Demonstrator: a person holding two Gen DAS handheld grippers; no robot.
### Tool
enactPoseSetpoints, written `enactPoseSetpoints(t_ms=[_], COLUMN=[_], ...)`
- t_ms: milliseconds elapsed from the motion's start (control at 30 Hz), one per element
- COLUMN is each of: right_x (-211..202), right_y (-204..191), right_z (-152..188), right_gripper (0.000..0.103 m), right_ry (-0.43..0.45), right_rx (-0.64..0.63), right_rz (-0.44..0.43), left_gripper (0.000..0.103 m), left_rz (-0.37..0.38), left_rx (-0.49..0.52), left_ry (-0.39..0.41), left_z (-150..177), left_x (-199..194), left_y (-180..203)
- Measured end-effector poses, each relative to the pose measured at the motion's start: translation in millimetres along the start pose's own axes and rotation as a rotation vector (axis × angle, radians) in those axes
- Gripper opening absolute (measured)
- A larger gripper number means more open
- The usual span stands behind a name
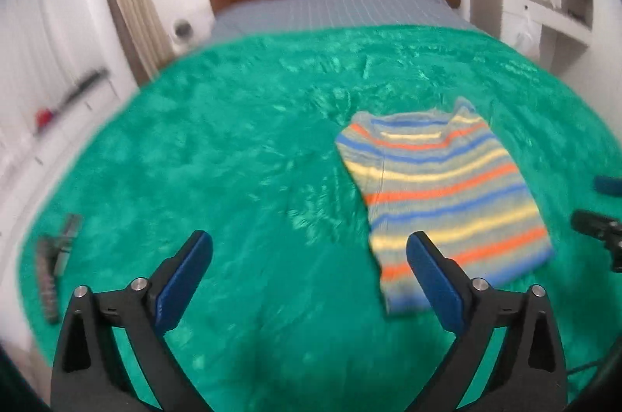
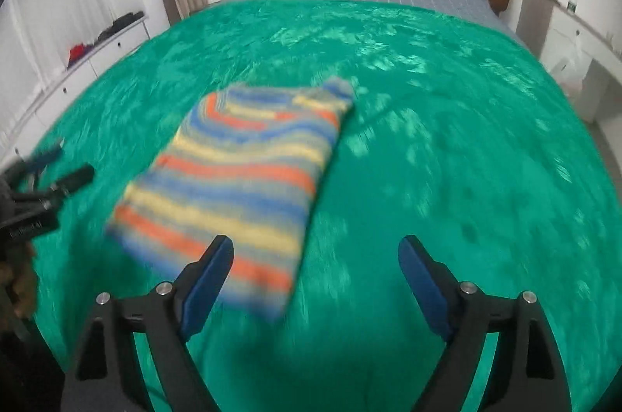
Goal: Fold small clothes
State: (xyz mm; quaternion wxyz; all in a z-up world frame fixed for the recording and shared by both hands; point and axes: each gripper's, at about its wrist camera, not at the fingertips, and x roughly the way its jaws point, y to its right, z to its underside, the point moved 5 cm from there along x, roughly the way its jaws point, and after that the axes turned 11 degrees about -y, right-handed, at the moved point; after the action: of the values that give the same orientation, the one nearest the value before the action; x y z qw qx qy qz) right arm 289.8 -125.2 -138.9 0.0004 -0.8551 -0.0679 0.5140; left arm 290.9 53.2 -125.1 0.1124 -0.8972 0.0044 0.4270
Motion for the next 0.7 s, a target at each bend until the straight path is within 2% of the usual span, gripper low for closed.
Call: enactPoseSetpoints(t_ms=[67,133,267,400,467,567,700], right_x=[-23.0,-53.2,-96.0,-136.4,-146.4,-161.7,-175.0], right_y=[-1.2,-8.0,-17.4,-28.6,-32.3,-38.9,-45.8], right_z=[19.5,35.3,50.3,70.6,77.6,91.7,108.7], right_gripper=[0.093,0.095,0.098,0.100,0.102,0.102,0.102], right_ry=[0.024,0.055,0.090,0.116,0.119,0.121,0.133], right_rx=[0.011,0.020,0.036,0.027,0.020,0.017,0.007], right_rz=[0.024,0.043,0.054,0.076,0.083,0.081,0.097], left_gripper=[0.103,0.103,0.103,0.103,0.103,0.103,0.103], left_rz=[-0.026,-0.018,-0.025,-0.044,-0.032,-0.019,-0.007], left_rx=[0.028,0.040,0.056,0.017,-0.003,-0.030,-0.055], left_ry=[0.030,0.055,0.102,0.126,0.136,0.133,0.082], left_z=[7.1,7.6,14.5,23.4,31.2,40.5,55.5], left_x=[-24.9,-43.2,-86.3,-125.3,-140.7,-156.1,-168.5], left_y=[7.6,11.2,19.5,19.1,17.4,16.7,11.7])
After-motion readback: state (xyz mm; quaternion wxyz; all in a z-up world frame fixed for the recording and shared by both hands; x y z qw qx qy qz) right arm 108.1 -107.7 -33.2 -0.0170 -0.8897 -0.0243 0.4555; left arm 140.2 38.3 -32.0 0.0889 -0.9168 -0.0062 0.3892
